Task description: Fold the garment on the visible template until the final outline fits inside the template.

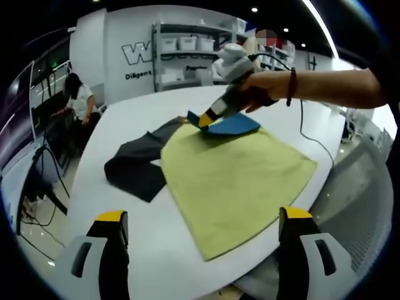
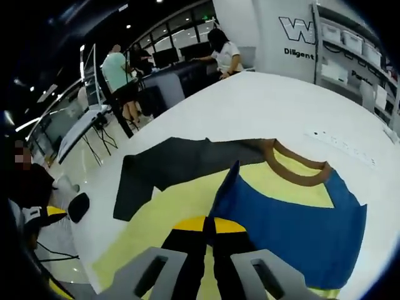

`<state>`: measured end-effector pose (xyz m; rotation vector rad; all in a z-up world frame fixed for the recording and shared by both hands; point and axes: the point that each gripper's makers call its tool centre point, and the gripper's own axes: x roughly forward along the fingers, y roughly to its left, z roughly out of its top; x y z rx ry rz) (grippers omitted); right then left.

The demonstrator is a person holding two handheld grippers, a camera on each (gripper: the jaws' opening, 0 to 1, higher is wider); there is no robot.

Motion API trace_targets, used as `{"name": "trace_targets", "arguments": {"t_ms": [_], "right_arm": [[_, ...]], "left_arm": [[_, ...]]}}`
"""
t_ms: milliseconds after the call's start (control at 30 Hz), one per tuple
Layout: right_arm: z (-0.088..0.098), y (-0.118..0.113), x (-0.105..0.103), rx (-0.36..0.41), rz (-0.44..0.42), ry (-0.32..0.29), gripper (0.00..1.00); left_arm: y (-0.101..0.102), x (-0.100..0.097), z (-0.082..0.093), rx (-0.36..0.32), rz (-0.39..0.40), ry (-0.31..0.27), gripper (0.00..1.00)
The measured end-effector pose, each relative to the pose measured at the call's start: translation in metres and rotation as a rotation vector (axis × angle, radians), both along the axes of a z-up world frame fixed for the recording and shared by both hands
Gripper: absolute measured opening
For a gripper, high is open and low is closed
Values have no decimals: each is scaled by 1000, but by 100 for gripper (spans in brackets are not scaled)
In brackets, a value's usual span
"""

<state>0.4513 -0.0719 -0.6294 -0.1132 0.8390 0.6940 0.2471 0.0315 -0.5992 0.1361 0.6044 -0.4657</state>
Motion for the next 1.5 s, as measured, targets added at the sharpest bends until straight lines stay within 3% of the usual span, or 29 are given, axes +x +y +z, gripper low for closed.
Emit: {"name": "trace_targets", "arguments": {"t_ms": [567, 1367, 1500], "right_arm": [[-7, 10, -23, -49, 92, -25, 0], [-15, 15, -27, -32, 116, -33, 0], [-11, 10, -20, -33, 96, -73, 16]], "left_arm": [[-2, -2, 0, -9, -3, 1, 95], [1, 0, 0, -8, 6, -2, 96], [3, 0, 2, -9, 14, -7, 97]]}}
